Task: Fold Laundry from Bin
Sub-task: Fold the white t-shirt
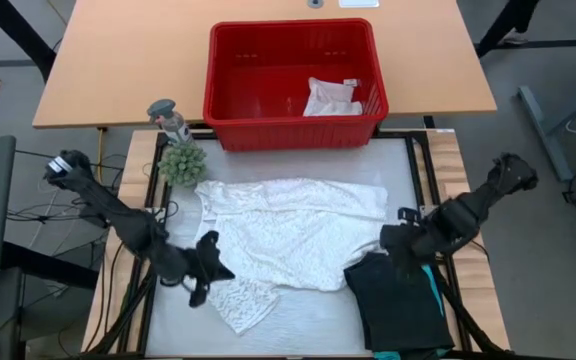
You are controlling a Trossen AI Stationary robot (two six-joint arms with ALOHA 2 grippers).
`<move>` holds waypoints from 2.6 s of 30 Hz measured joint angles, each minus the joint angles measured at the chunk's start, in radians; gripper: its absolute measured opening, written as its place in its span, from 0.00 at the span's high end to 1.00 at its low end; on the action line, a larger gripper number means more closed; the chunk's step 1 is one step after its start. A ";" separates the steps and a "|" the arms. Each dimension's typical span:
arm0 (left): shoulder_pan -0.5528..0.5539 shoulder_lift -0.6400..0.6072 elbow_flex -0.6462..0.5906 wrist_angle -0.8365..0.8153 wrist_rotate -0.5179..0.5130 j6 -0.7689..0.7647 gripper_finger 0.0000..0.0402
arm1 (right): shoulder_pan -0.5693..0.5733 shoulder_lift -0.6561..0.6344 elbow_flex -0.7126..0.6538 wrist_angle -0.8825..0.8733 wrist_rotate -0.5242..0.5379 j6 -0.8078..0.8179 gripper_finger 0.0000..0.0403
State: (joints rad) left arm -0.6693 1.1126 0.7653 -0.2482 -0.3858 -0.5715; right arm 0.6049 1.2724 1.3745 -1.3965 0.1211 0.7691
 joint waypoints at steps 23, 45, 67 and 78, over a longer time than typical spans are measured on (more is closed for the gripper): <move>-0.180 0.289 0.038 0.004 0.194 0.338 0.61 | 0.015 0.076 -0.090 0.213 0.039 -0.092 0.44; -0.194 0.574 0.038 0.071 0.063 0.395 0.51 | 0.014 0.076 -0.089 0.233 0.066 -0.061 0.44; -0.148 0.526 0.122 -0.364 -0.064 0.058 1.00 | -0.034 0.076 -0.088 0.306 0.165 -0.149 0.48; 0.064 0.206 0.154 -0.604 -0.326 -0.172 1.00 | -0.148 0.076 -0.088 0.373 0.164 -0.315 0.47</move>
State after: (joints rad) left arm -0.6052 1.3189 0.9192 -0.8517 -0.7115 -0.7438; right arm 0.4569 1.3482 1.2861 -1.0233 0.2850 0.4541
